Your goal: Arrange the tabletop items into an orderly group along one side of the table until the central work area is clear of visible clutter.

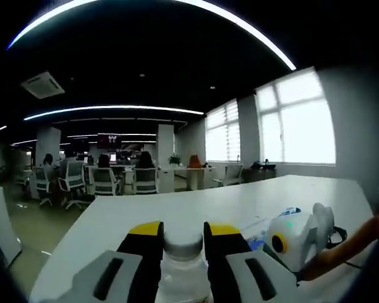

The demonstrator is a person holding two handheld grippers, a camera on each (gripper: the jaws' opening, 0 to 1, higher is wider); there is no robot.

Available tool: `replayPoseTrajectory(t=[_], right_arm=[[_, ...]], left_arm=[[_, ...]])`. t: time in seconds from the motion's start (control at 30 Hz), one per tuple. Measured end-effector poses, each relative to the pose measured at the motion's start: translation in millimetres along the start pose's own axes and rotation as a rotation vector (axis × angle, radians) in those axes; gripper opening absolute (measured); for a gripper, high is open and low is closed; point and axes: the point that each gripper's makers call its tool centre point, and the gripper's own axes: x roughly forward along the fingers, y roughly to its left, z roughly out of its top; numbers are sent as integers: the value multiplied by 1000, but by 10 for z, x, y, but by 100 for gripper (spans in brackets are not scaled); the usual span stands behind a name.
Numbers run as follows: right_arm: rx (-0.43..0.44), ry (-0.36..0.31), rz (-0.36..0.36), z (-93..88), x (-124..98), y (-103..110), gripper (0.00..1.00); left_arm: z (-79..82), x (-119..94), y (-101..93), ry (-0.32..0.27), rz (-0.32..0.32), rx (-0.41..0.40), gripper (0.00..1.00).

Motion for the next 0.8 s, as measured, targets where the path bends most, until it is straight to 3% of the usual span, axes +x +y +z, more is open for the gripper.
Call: replayPoseTrajectory(t=[0.47, 0.8], right_arm=[[37, 20, -14, -5, -22, 10, 38], [68, 24, -5, -49, -168, 58, 37]], left_arm=[[55, -79, -38, -5, 18, 70, 29], [137, -142, -200, -24, 5, 97, 30]])
